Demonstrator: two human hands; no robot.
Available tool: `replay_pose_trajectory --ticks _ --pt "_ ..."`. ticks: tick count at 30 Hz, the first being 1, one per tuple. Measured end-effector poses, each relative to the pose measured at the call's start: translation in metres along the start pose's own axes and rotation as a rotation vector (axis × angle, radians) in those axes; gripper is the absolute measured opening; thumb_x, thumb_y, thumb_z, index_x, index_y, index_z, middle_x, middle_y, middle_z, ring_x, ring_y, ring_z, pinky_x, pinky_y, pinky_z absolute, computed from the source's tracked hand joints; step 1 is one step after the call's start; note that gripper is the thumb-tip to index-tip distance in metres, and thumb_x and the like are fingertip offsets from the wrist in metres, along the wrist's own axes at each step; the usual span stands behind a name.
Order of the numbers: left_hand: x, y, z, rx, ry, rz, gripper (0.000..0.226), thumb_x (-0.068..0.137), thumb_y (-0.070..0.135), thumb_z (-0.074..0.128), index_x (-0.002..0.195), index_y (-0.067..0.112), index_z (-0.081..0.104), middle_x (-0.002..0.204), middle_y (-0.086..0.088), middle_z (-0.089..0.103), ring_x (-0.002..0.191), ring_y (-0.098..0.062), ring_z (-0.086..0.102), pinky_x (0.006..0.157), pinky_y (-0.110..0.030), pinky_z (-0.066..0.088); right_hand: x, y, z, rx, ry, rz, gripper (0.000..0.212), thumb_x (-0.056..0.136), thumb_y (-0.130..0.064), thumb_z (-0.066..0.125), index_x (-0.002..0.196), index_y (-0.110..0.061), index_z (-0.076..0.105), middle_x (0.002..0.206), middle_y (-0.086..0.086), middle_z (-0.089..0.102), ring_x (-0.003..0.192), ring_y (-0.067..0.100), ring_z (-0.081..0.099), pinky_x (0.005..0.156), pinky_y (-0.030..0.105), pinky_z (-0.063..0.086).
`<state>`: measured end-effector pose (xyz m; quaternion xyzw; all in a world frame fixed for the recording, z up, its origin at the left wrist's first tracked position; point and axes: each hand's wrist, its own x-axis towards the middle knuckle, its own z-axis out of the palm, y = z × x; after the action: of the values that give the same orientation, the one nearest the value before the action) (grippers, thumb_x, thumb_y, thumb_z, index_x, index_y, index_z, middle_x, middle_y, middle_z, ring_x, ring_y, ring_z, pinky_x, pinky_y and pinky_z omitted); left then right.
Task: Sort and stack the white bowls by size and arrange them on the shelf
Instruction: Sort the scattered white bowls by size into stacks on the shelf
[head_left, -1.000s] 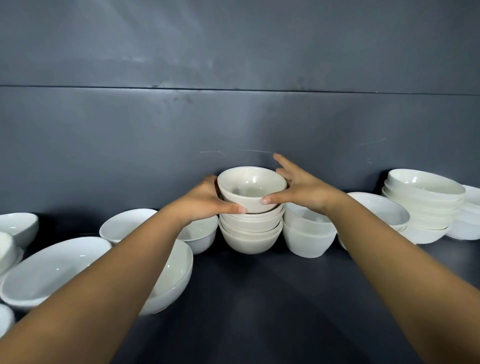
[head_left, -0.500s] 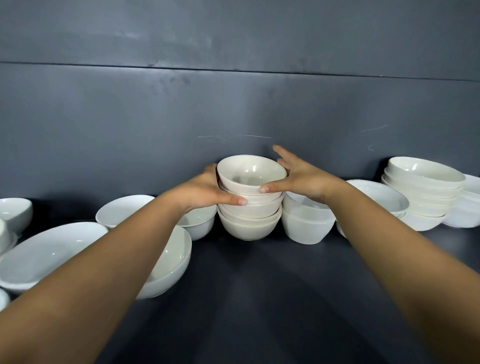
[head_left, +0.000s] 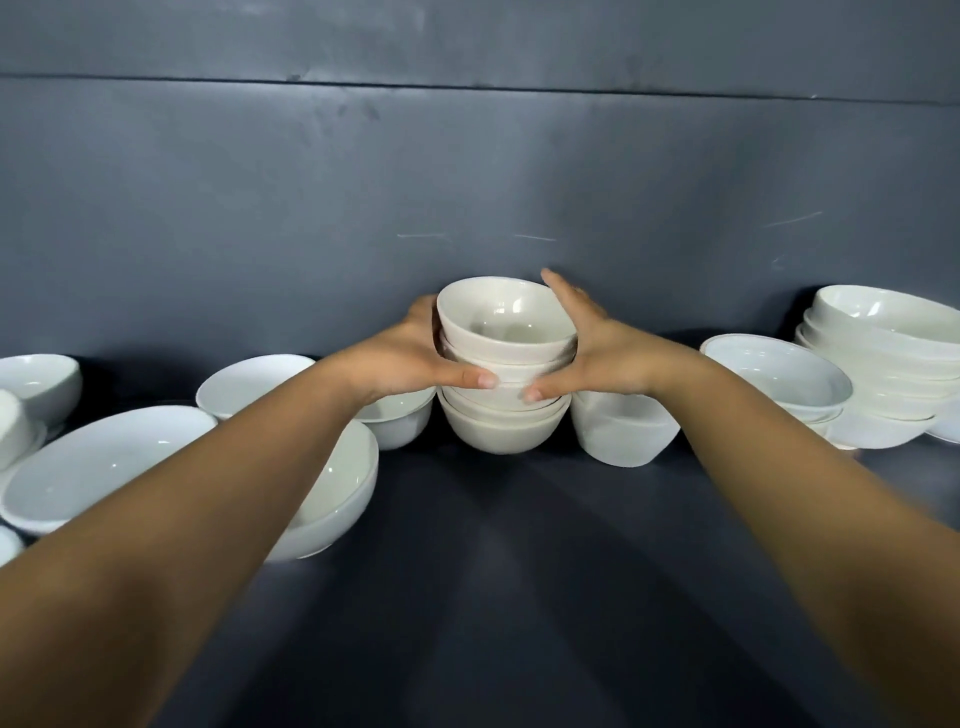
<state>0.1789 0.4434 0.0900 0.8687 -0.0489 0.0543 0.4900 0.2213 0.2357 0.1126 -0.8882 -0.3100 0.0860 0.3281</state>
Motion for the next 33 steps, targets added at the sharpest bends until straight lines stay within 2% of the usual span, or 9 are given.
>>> replay_pose_trajectory --ticks 4,11,15,19,23,25,29,31,33 --pt "0.000 0.004 0.001 0.086 0.006 -0.040 0.118 0.043 0.040 0.089 0.140 0.023 0.026 0.133 0.011 0.047 0.122 -0.007 0.046 0.103 -0.028 0.039 0.002 0.000 0.003 -0.111 -0.002 -0.047 0.124 0.066 -0.027 0.082 0.144 -0.037 -0.014 0.156 -0.007 -0.014 0.143 0.007 -0.006 0.113 0.030 0.012" --pt "-0.028 0.022 0.008 0.019 0.059 0.019 0.065 0.077 0.009 0.073 0.130 0.018 0.035 0.124 0.008 0.049 0.118 -0.012 0.050 0.096 -0.023 0.042 -0.012 -0.013 0.004 -0.153 0.080 -0.051 0.119 0.067 -0.028 0.081 0.145 -0.037 -0.008 0.155 -0.009 -0.016 0.143 0.009 -0.005 0.112 0.029 0.013" --pt "-0.069 0.037 -0.024 0.049 0.188 -0.006 0.057 0.084 0.022 0.065 0.135 0.013 0.041 0.115 0.003 0.052 0.114 -0.011 0.052 0.102 -0.026 0.039 -0.030 -0.054 0.007 -0.222 0.198 -0.168 0.090 0.075 -0.032 0.073 0.146 -0.025 0.019 0.157 -0.006 0.006 0.143 0.010 0.007 0.108 0.018 0.010" --pt "-0.132 0.047 -0.075 0.056 0.266 0.067 0.011 0.087 0.017 0.061 0.098 0.021 0.061 0.092 0.005 0.064 0.092 -0.008 0.059 0.093 -0.020 0.045 -0.041 -0.113 0.034 -0.216 0.332 -0.305 0.054 0.081 -0.032 0.068 0.131 -0.020 0.049 0.146 -0.004 0.037 0.135 0.007 0.029 0.090 0.004 0.015" --pt "-0.220 0.035 -0.130 0.087 0.415 0.165 0.014 0.086 0.015 0.062 0.088 0.029 0.060 0.089 0.009 0.065 0.083 -0.003 0.062 0.087 -0.012 0.045 -0.045 -0.186 0.089 -0.144 0.345 -0.459 0.042 0.081 -0.029 0.068 0.120 -0.018 0.059 0.132 -0.006 0.049 0.122 0.003 0.039 0.081 -0.007 0.020" --pt "-0.268 0.016 -0.157 0.118 0.503 0.173 0.012 0.085 0.017 0.062 0.086 0.029 0.061 0.089 0.012 0.067 0.078 0.008 0.062 0.080 -0.003 0.045 -0.044 -0.223 0.125 -0.116 0.301 -0.510 0.040 0.080 -0.028 0.069 0.118 -0.017 0.061 0.126 -0.007 0.052 0.118 0.001 0.041 0.078 -0.010 0.016" --pt "-0.346 -0.032 -0.205 0.278 0.680 0.138 0.012 0.086 0.026 0.060 0.079 0.034 0.063 0.071 0.026 0.068 0.070 0.020 0.057 0.069 0.003 0.038 -0.040 -0.283 0.190 -0.125 0.183 -0.561 0.034 0.082 -0.031 0.067 0.113 -0.017 0.064 0.119 -0.008 0.058 0.112 0.003 0.045 0.078 -0.007 0.024" --pt "-0.370 -0.059 -0.223 0.332 0.764 0.095 0.013 0.087 0.030 0.060 0.076 0.034 0.063 0.065 0.039 0.061 0.069 0.023 0.055 0.067 0.003 0.036 -0.034 -0.304 0.217 -0.137 0.148 -0.558 0.031 0.083 -0.033 0.065 0.109 -0.018 0.066 0.116 -0.005 0.063 0.110 0.010 0.052 0.085 0.008 0.034" --pt "-0.388 -0.089 -0.233 0.375 0.829 0.051 0.019 0.082 0.045 0.060 0.076 0.028 0.067 0.064 0.038 0.061 0.066 0.023 0.054 0.065 0.002 0.036 -0.025 -0.321 0.245 -0.139 0.095 -0.525 0.031 0.083 -0.035 0.065 0.109 -0.020 0.066 0.113 -0.008 0.064 0.109 0.011 0.054 0.087 0.018 0.037"
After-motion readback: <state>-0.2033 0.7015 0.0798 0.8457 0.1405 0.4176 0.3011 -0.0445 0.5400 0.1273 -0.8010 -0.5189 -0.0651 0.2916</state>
